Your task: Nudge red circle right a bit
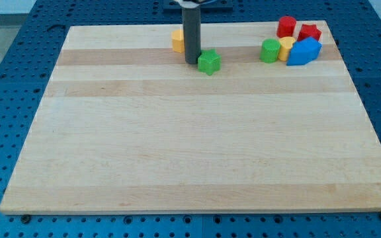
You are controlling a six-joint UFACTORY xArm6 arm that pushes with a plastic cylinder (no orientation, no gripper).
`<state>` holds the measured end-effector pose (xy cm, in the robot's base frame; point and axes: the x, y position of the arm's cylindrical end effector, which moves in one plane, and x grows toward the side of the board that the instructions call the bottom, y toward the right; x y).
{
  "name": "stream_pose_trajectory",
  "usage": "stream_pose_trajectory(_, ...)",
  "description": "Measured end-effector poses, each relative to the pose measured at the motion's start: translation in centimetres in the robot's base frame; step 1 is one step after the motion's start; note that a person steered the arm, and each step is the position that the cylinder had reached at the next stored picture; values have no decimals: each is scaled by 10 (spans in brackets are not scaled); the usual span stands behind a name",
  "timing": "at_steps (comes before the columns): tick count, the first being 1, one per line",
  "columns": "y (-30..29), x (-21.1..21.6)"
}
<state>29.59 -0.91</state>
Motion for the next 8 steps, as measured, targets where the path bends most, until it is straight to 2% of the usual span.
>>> stream_pose_trajectory(1,35,-47)
stream_pose_trajectory(2,98,-53)
stream_pose_trajectory(3,127,-60)
stream_pose_trajectory(4,130,-102)
stream_pose_trajectory(7,141,-104)
stream_pose_trajectory(8,229,-105)
